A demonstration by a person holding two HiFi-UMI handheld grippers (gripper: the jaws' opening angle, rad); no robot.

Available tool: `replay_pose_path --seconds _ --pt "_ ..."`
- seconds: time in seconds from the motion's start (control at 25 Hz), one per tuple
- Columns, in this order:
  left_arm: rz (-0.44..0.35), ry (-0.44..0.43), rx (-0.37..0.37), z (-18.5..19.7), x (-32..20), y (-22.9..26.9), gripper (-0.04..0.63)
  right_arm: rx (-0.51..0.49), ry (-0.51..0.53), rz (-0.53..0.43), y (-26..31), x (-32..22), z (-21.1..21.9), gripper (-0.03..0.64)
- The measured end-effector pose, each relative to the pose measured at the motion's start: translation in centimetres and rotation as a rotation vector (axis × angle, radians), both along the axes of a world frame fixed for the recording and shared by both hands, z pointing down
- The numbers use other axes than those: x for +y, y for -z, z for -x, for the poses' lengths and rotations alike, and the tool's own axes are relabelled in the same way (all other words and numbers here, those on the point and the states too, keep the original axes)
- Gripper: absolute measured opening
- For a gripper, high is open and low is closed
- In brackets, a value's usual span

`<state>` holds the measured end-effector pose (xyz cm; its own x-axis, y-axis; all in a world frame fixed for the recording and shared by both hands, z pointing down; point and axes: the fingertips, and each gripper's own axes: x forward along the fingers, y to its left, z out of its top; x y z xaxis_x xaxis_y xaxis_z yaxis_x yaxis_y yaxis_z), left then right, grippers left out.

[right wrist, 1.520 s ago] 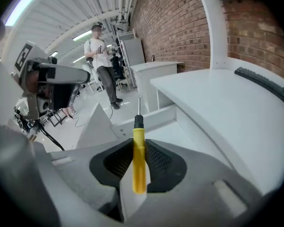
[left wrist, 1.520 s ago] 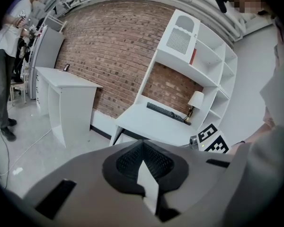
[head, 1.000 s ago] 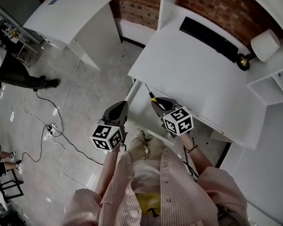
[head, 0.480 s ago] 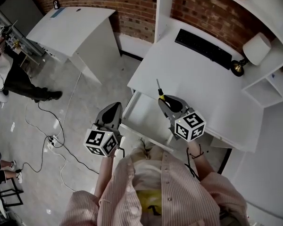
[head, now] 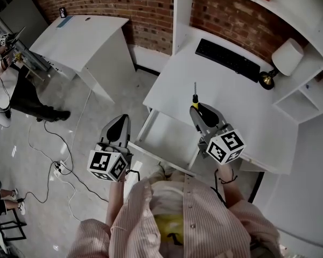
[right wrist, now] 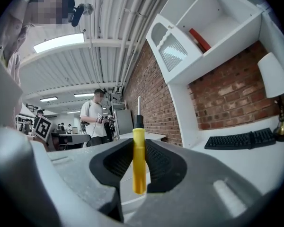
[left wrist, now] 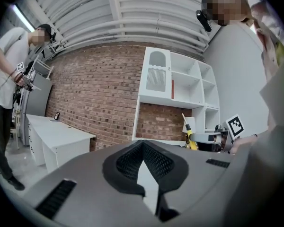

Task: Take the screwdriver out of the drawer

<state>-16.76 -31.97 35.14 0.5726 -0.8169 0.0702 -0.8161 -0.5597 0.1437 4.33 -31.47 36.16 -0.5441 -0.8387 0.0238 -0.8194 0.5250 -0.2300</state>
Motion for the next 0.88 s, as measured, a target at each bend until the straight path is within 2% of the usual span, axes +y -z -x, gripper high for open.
replay_pose_path --seconds 0.28,0.88 --pt "-0.030 0.026 -0.014 0.7 -0.2 1.2 -0.002 -0.012 -0.036 -0.037 1.4 -0.1 -1.2 0.081" --pt "-0.019 0.050 -0.023 1.0 -0.1 0.6 -0.002 -0.012 -0.068 -0.031 0.8 -0.1 -2.0 0.081"
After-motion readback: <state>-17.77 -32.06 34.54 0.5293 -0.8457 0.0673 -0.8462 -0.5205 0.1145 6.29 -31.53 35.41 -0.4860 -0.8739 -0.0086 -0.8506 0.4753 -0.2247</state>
